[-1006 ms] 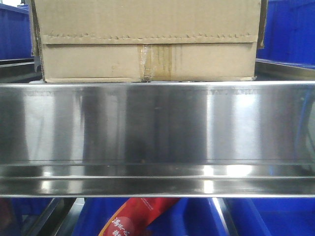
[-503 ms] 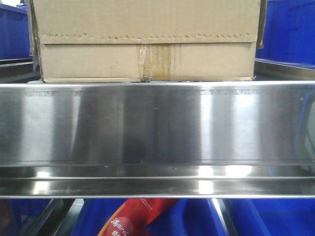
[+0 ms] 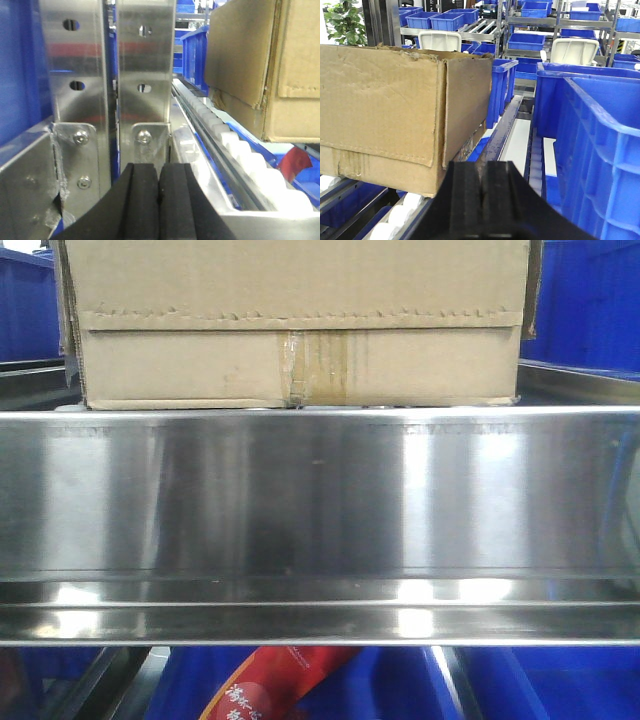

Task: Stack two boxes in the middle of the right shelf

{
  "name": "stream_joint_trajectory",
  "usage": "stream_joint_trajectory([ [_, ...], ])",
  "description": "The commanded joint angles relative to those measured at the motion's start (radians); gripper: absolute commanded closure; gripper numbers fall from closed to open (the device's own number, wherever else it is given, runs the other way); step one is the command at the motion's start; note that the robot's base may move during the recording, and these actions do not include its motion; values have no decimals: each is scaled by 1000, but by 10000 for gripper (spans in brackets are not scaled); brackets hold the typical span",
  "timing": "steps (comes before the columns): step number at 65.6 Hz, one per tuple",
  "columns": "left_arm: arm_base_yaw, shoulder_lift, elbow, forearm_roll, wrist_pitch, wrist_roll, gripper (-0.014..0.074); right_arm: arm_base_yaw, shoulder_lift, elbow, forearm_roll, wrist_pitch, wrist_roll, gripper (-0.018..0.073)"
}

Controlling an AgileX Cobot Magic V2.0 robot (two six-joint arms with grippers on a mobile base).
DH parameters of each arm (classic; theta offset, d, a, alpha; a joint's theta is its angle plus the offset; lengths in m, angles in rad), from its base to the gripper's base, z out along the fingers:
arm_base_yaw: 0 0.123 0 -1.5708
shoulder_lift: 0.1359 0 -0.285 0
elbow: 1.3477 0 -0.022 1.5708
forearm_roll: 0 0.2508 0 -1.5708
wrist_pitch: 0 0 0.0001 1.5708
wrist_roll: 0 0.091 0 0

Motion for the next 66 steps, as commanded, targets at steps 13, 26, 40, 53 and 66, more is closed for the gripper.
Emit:
stream_joint_trajectory([
  [13,-7,-6,-2,-5,-20,2,707,-5,-4,3,-7,-20,-1,713],
  [26,-7,-6,-2,-5,-20,2,707,-5,-4,3,-7,-20,-1,713],
  [40,-7,-6,-2,-5,-20,2,707,-5,-4,3,-7,-20,-1,713],
  [53,-7,-6,-2,-5,-20,2,707,-44,-5,41,-54,-37,52,713],
  [66,-7,-6,-2,-5,-20,2,707,-164,-79,166,-147,-148,199,713],
])
